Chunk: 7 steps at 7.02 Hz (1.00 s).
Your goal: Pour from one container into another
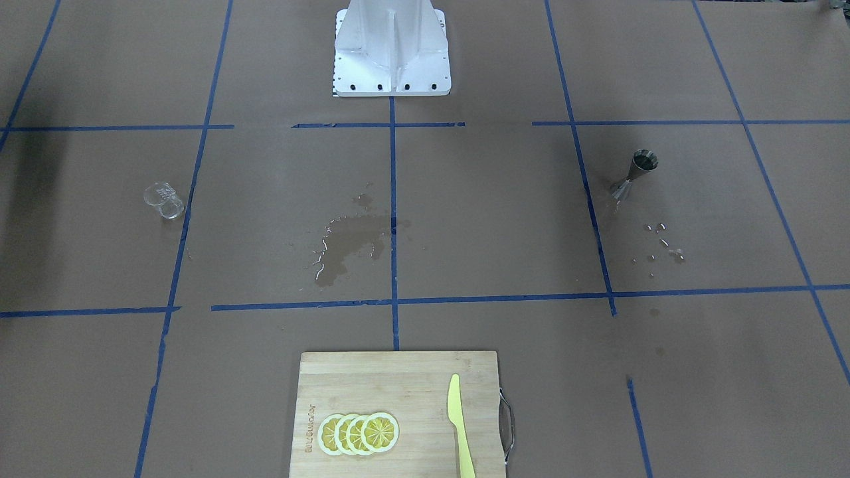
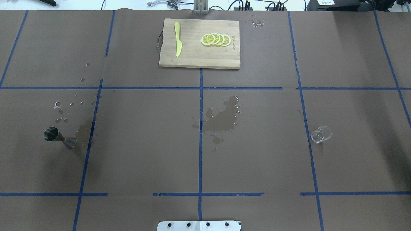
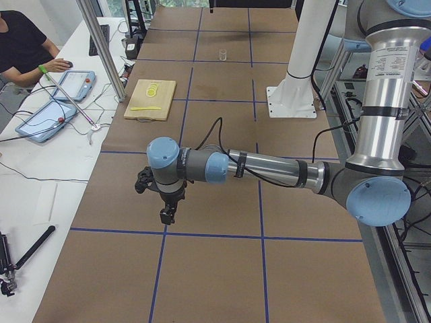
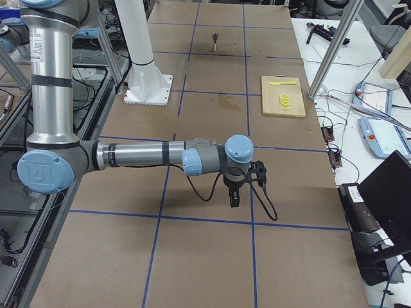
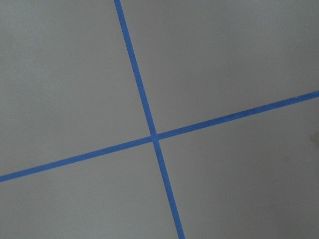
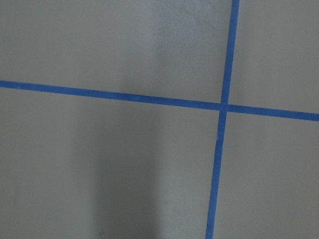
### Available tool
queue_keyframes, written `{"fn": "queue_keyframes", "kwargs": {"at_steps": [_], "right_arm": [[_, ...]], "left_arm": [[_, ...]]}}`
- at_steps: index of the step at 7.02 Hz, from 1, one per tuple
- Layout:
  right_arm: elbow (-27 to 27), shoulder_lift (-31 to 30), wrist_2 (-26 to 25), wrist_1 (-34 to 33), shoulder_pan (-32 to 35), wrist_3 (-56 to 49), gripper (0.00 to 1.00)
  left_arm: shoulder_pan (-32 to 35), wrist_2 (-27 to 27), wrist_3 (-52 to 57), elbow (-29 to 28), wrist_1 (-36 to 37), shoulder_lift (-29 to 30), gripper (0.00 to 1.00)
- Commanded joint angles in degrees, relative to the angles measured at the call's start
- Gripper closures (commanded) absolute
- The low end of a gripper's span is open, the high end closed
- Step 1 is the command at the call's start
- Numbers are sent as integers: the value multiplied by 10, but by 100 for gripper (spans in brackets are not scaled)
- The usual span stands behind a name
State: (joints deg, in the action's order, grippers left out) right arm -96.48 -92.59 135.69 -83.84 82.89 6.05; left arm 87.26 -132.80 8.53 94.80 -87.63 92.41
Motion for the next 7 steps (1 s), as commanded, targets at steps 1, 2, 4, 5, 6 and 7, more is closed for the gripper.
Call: {"fn": "queue_keyframes", "kwargs": {"at_steps": [1,2,4,5,6,7], "right_arm": [[-13,7,2,-1,1,11,0],[-26,12,1,-8,1,29,0],[-22,11,0,-4,0,36,0],[-23,11,0,-4,0,36,0],[-22,11,0,-4,0,36,0],[-21,11,0,-6,0,36,0]], "left_arm": [[5,0,1,12,21,-12,0],[5,2,0,29,58,-11,0],[5,4,1,22,68,-13,0],[5,4,1,23,69,-27,0],[5,4,1,28,68,-35,0],[5,4,1,27,68,-35,0]]}}
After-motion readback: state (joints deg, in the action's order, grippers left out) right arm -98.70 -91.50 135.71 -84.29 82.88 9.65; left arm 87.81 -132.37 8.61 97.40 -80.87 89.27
